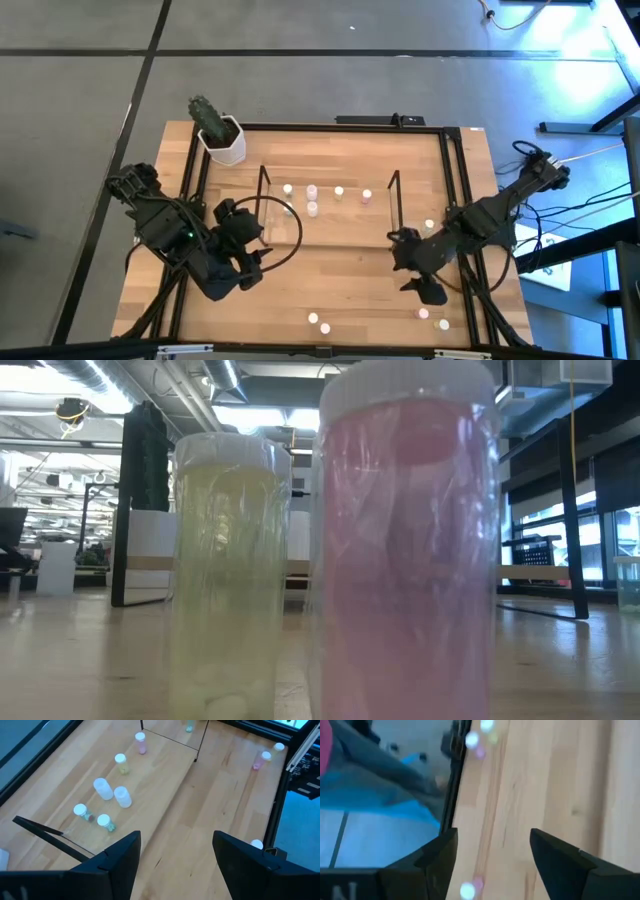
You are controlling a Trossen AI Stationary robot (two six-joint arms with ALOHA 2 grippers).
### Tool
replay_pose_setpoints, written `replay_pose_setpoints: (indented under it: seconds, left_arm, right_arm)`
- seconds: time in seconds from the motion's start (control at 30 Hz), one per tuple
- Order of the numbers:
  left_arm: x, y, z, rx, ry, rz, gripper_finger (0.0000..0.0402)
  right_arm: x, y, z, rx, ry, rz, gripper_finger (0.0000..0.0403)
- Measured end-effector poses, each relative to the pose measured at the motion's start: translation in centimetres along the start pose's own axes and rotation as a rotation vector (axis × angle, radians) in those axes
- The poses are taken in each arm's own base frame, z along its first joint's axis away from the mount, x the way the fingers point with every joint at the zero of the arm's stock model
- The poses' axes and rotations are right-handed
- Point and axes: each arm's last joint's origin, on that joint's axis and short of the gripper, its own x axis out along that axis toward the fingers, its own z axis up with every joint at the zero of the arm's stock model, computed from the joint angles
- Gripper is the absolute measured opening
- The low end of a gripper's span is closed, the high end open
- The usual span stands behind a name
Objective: Pick and place medicine bottles onto shelf by color
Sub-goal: Put the right pink pill bottle aligned with the other pink pill bottle on the shelf
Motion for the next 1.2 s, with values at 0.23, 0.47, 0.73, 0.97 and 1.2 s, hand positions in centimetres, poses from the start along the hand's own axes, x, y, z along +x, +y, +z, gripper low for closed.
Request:
replay_pose_setpoints:
  seconds: [0.23, 0.47, 0.73, 0.97, 1.2]
  left_arm:
    - [-0.1, -0.1, -0.1, 0.003, 0.01, -0.008, 0.0241]
    - [-0.1, -0.1, -0.1, 0.019, 0.012, -0.009, 0.0241]
    - [-0.1, -0.1, -0.1, 0.039, 0.012, -0.009, 0.024]
    - [-0.1, -0.1, -0.1, 0.04, 0.012, -0.008, 0.0241]
    - [-0.1, -0.1, -0.1, 0.04, 0.012, -0.008, 0.0241]
  right_arm:
    - [2.9, 1.1, -0.6, 0.01, 0.156, 0.051, 0.0243]
    - [5.4, 1.5, -0.8, 0.124, 0.221, 0.017, 0.0241]
    - [7.3, 2.4, -1.6, 0.191, 0.311, 0.018, 0.0241]
    - [9.0, 4.0, -3.7, 0.121, 0.409, -0.043, 0.0241]
    - [10.4, 5.3, -5.5, 0.038, 0.478, -0.071, 0.0241]
